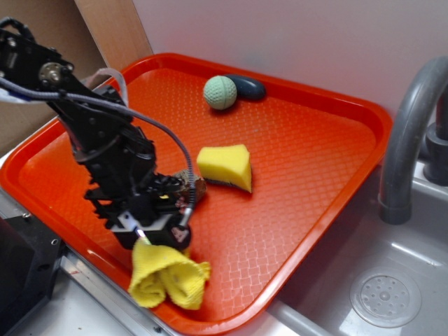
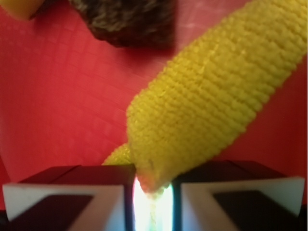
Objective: Grab the yellow cloth.
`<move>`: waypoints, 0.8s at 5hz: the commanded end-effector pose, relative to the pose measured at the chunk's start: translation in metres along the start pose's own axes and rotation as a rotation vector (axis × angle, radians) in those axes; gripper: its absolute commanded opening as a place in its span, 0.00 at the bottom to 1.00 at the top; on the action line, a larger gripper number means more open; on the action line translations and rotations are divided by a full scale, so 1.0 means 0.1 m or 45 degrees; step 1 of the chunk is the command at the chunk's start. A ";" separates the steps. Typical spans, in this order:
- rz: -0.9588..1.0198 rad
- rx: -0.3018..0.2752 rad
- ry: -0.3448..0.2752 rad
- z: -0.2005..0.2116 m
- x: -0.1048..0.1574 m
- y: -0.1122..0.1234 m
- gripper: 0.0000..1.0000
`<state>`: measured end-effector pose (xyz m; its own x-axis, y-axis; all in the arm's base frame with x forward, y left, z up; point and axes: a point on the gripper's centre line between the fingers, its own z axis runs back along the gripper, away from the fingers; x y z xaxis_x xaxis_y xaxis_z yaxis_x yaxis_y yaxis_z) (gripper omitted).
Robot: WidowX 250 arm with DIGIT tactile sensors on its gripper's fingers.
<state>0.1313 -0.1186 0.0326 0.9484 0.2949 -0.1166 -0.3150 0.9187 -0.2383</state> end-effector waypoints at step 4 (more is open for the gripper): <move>-0.408 0.261 -0.271 1.87 0.88 0.88 0.00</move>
<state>0.1949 0.0335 0.1662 0.9958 0.0067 0.0908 -0.0034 0.9993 -0.0359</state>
